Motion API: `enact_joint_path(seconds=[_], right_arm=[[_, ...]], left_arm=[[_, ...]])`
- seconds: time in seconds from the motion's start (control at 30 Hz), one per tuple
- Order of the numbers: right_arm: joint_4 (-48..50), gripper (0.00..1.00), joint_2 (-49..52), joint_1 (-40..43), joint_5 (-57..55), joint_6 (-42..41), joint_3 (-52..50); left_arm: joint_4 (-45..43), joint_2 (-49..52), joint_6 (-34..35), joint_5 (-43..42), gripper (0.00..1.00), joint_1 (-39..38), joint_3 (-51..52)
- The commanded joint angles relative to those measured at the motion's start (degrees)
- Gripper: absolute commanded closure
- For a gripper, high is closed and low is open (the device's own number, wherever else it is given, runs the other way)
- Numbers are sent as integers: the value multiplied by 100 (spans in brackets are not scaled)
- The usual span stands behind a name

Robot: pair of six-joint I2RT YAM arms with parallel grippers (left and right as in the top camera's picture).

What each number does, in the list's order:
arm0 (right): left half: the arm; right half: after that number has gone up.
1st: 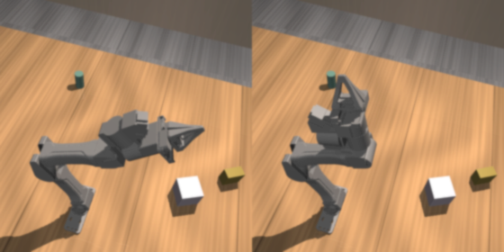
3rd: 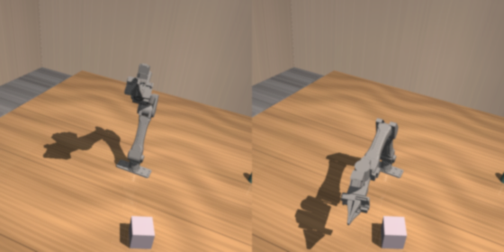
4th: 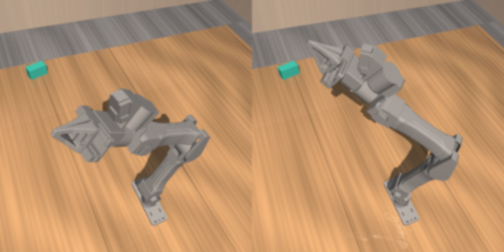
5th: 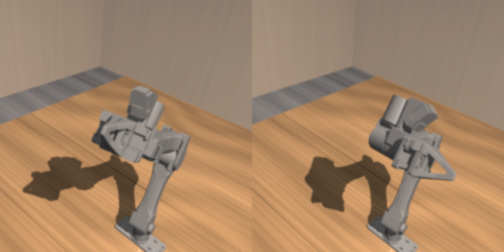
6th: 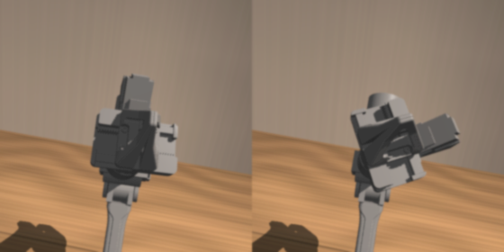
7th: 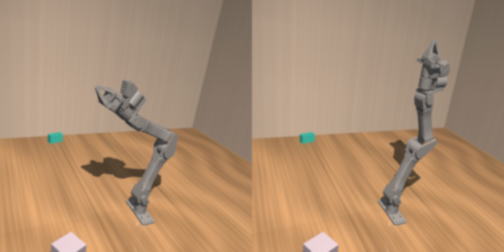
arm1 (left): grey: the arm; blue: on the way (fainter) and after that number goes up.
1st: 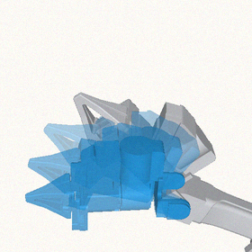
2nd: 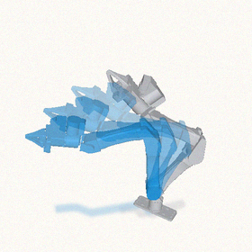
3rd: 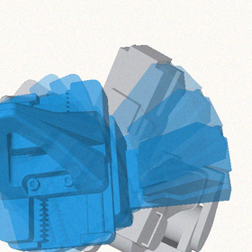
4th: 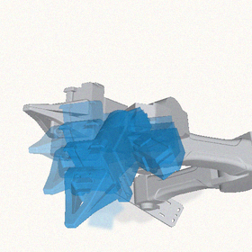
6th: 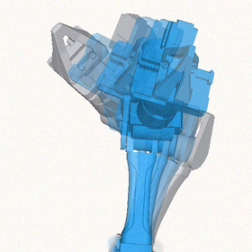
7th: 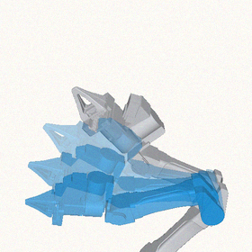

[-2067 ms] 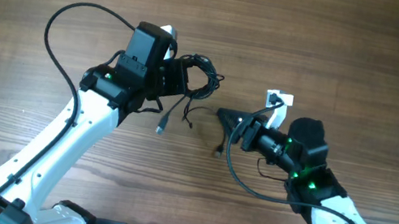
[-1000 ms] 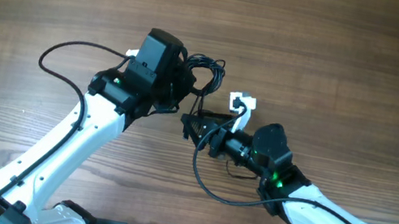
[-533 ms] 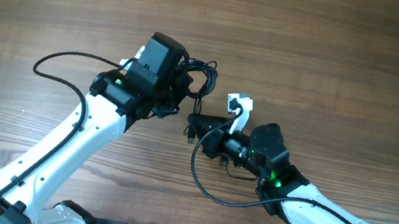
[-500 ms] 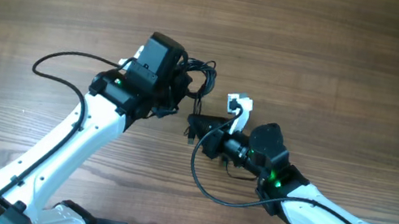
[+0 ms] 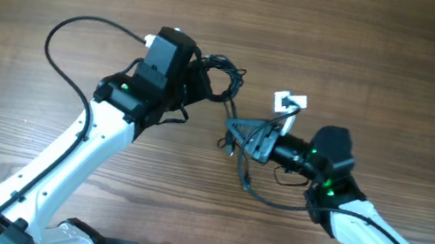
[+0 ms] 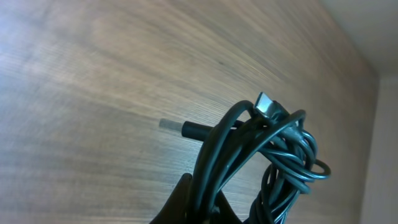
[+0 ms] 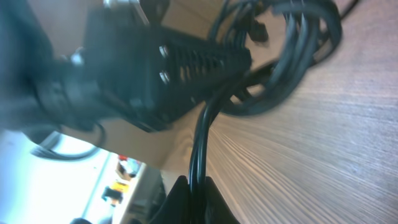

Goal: Untangle cables

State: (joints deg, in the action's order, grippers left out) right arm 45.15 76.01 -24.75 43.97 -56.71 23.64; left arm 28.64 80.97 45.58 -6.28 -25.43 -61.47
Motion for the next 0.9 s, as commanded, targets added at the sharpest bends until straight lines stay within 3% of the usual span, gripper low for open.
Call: enact_joint_path(seconds=[0.0,0.2,0.33,0.47,0.63,0.87], right_arm=[[337,95,-127,203,205,-800,11],[-94,95,-122,240,-629,-802,11],[-79,95,-122,461,-841,-1075,11],[-107,95,-122,507,-835,-1154,13],[-129,95,-122,457,-929,-1296,13],[63,95,-122,404,-1209,-1742,15]], left_arm=[[-197,-98,-1165,-72,96,-382,-63],[-332,-157,-1591,-120,96,-791,-63],[-13,-474,-2253,-317,96,-811,-63],[-61,-734,-3080,-1093,96,-822,-63],[-52,-678,-3191,-1740,96,-852,-61],[-125,-452,-3318,-1773,96,-1259,-57]])
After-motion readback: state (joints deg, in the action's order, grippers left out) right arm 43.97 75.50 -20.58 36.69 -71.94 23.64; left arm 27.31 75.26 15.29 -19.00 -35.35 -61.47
